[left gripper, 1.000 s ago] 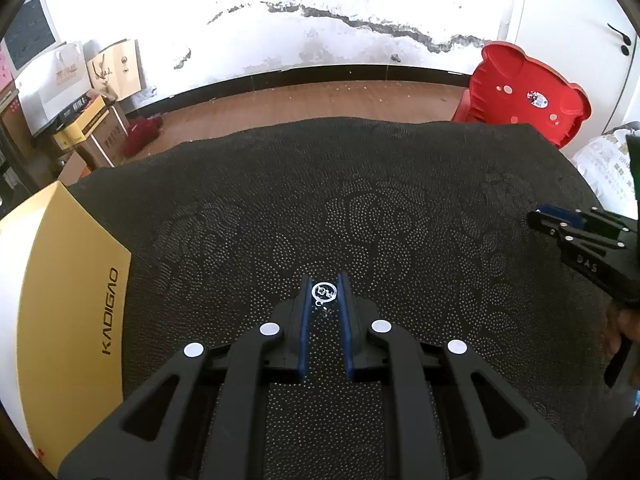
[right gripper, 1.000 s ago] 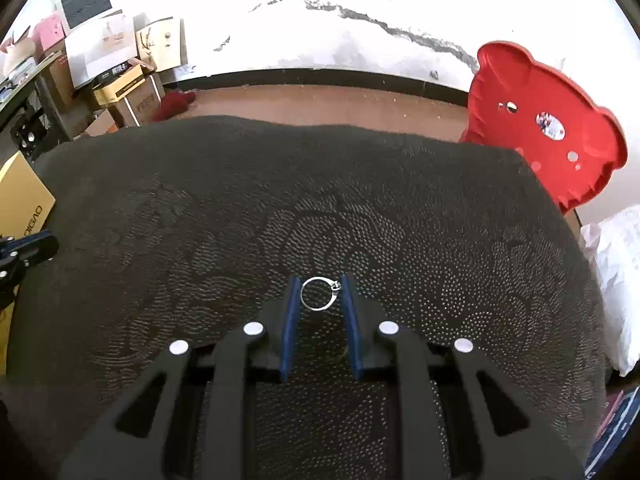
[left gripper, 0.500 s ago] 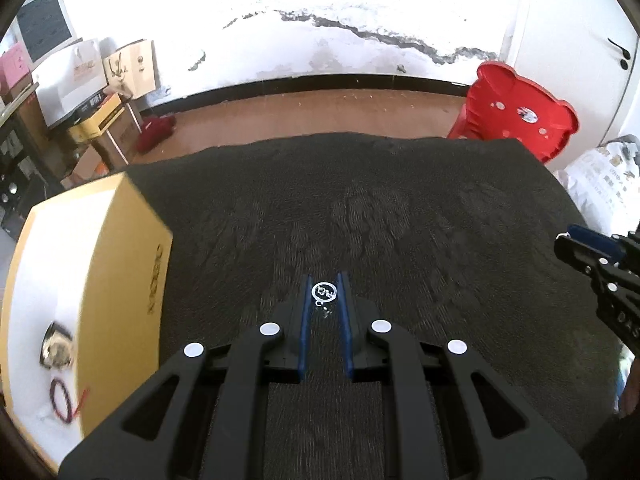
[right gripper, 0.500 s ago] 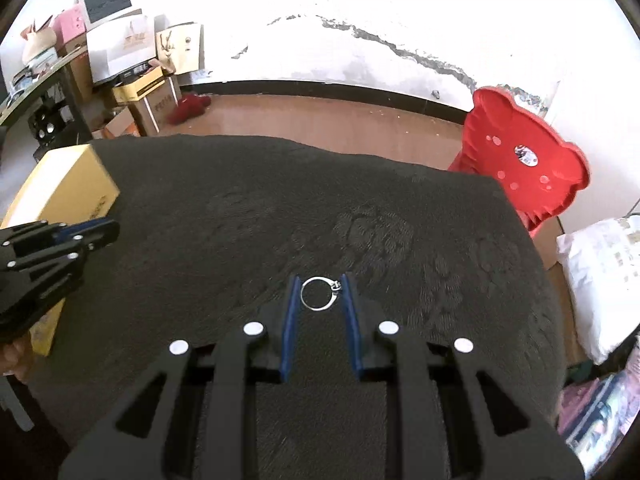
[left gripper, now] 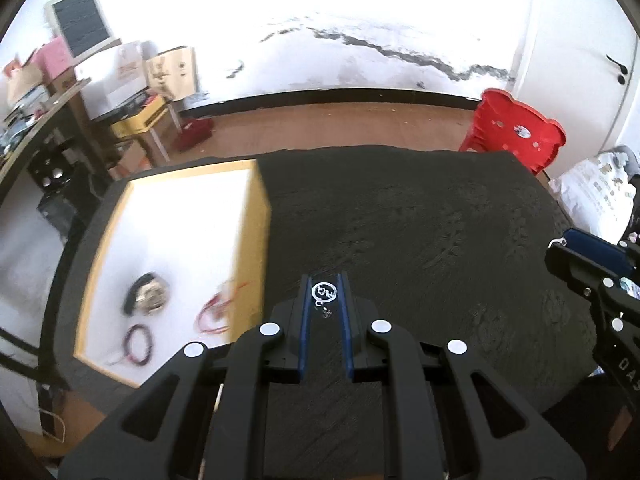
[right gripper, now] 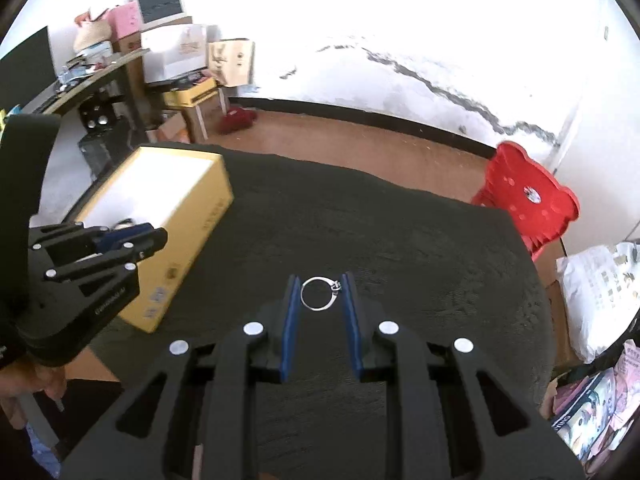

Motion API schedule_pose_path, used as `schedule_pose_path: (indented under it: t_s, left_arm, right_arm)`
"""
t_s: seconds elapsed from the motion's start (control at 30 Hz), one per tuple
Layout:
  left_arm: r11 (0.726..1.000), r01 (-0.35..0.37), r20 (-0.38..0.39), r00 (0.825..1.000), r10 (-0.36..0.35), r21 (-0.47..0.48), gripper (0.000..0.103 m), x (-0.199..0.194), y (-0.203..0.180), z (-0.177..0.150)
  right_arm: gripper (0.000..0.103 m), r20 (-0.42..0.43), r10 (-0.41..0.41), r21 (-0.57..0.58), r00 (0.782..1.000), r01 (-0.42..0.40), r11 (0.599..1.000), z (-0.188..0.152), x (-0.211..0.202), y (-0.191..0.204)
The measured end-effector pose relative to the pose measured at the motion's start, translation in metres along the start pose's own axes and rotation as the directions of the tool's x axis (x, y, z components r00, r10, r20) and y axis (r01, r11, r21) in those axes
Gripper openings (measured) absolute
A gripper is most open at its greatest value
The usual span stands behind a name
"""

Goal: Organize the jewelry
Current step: 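Carry the silver charm and ring over the white box with both tools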

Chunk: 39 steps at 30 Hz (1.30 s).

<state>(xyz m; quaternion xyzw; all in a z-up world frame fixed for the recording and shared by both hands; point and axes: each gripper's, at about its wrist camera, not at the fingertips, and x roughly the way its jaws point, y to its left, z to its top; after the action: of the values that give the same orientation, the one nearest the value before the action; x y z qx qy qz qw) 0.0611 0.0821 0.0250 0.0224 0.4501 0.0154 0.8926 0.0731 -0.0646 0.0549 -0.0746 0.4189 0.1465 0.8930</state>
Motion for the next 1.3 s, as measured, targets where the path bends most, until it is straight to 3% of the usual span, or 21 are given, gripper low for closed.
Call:
schedule_pose_path:
  t_s: [0.3, 0.63, 0.93, 1.3]
  left_arm:
    - [0.992, -0.084, 0.001, 0.996, 0.085, -0.094, 0.013, -0.042, 0.093, -0.02]
    - [0.969, -0.151, -0.046, 0.988, 0.145, -0.196, 0.013, -0.04, 0.182, -0.042]
    - [0.954, -0.149, -0.102, 0.987, 0.126, -0.26, 0.013, 0.003, 0.226, -0.052]
    - [0.946, -0.117, -0.161, 0.985, 0.07, -0.302, 0.013, 0.074, 0.243, -0.048]
  right_arm:
    - [0.022, 0.016, 0.079, -0.115, 0.997, -0.077, 0.99, 0.033, -0.025, 0.114]
    - [0.022, -0.029, 0.153, -0.195, 0.988, -0.156, 0.968, 0.057, 0.006, 0.208]
    - [0.022, -0.103, 0.157, -0.219, 0.982, -0.176, 0.96, 0.065, 0.067, 0.245]
    - [0.022, -0.175, 0.128, -0.211, 0.976, -0.164, 0.964, 0.077, 0.147, 0.251]
